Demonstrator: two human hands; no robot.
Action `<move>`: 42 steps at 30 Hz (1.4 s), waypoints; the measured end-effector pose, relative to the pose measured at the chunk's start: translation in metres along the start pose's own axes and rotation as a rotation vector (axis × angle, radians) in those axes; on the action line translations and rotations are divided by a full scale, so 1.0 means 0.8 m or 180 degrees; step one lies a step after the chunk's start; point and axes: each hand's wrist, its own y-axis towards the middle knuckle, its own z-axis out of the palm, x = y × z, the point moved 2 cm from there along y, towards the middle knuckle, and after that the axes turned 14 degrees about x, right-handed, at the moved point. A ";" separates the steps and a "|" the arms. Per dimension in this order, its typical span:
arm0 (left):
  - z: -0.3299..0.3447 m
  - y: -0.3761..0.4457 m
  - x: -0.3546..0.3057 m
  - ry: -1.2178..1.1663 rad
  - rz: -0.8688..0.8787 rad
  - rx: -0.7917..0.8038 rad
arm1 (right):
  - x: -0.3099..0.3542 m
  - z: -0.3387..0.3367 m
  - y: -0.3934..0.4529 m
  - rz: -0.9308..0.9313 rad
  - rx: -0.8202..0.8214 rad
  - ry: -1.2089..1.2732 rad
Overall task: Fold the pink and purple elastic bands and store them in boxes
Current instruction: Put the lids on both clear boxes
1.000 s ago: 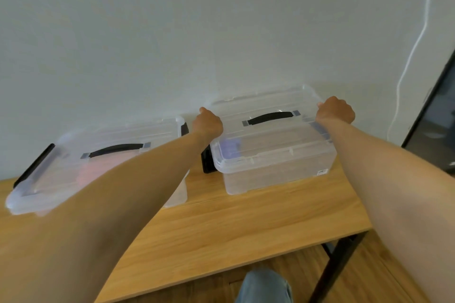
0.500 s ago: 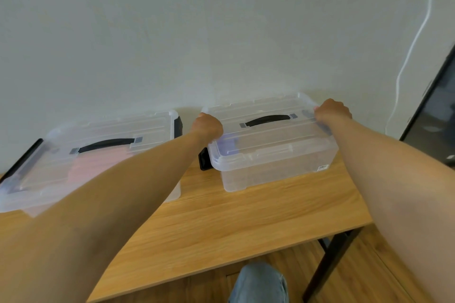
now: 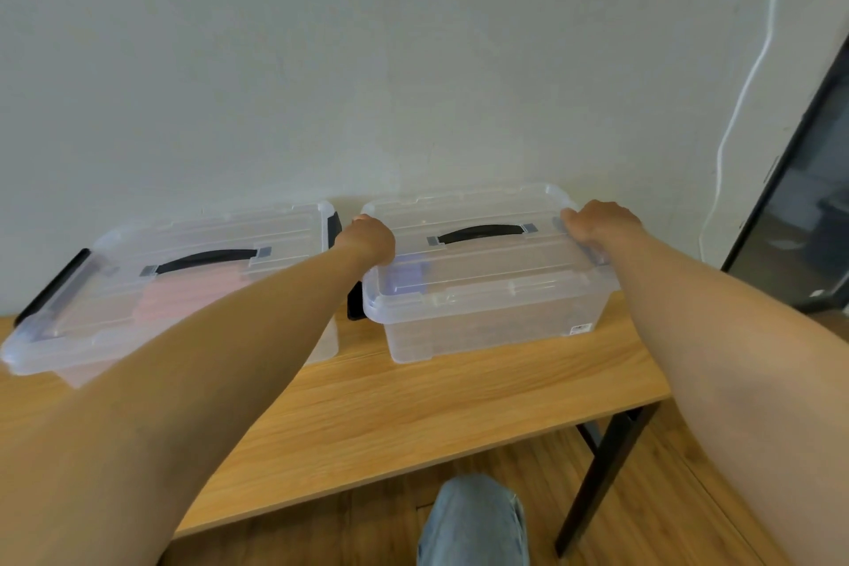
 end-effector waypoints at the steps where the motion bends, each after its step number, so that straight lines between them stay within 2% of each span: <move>1: 0.000 0.001 0.002 -0.0113 -0.0089 0.0086 | -0.002 0.004 -0.002 0.0000 -0.0044 0.0045; 2: 0.001 -0.001 0.003 0.0040 -0.0063 0.0227 | -0.004 0.006 -0.004 0.0015 -0.0057 0.0104; 4: -0.001 -0.013 0.005 0.0923 -0.0051 0.0457 | -0.004 0.010 -0.008 0.0067 0.0002 0.0255; 6: -0.001 -0.013 0.010 0.1528 0.0057 0.0508 | -0.001 0.013 -0.010 0.0060 0.0058 0.0451; 10: -0.011 -0.011 0.023 0.1577 0.0127 0.0540 | 0.013 0.018 -0.014 0.0071 0.0202 0.0699; 11: -0.014 -0.008 0.026 0.1898 0.0135 0.0571 | 0.016 0.020 -0.016 0.0089 0.0260 0.0760; 14: -0.024 -0.003 0.039 0.1953 0.0010 0.0565 | 0.032 0.023 -0.023 0.0120 0.0350 0.1025; 17: -0.038 0.004 0.058 0.2484 -0.0047 0.0627 | 0.047 0.031 -0.022 0.0042 0.0530 0.1253; 19: -0.048 0.004 0.070 0.2440 -0.0090 0.0593 | 0.050 0.040 0.008 -0.0062 0.0967 0.1384; 22: -0.052 0.008 0.084 0.2295 0.0026 0.0416 | 0.043 0.055 0.067 -0.0078 0.1093 0.1522; 25: -0.053 0.008 0.085 0.2175 0.0054 0.0307 | 0.070 0.044 -0.005 -0.0147 0.0695 0.1219; 31: -0.051 0.020 0.084 0.2118 0.0087 0.0292 | 0.070 0.047 0.000 -0.0187 0.0430 0.1021; 36: -0.042 0.028 0.086 0.1943 -0.0106 0.0230 | 0.064 0.044 -0.004 0.0036 -0.0120 0.0755; 39: -0.041 0.036 0.083 0.1870 -0.0310 0.0127 | 0.056 0.047 -0.008 0.0364 0.0140 0.1113; 42: -0.038 0.039 0.084 0.1739 -0.0406 0.0130 | 0.059 0.046 -0.007 0.0160 0.0596 0.1197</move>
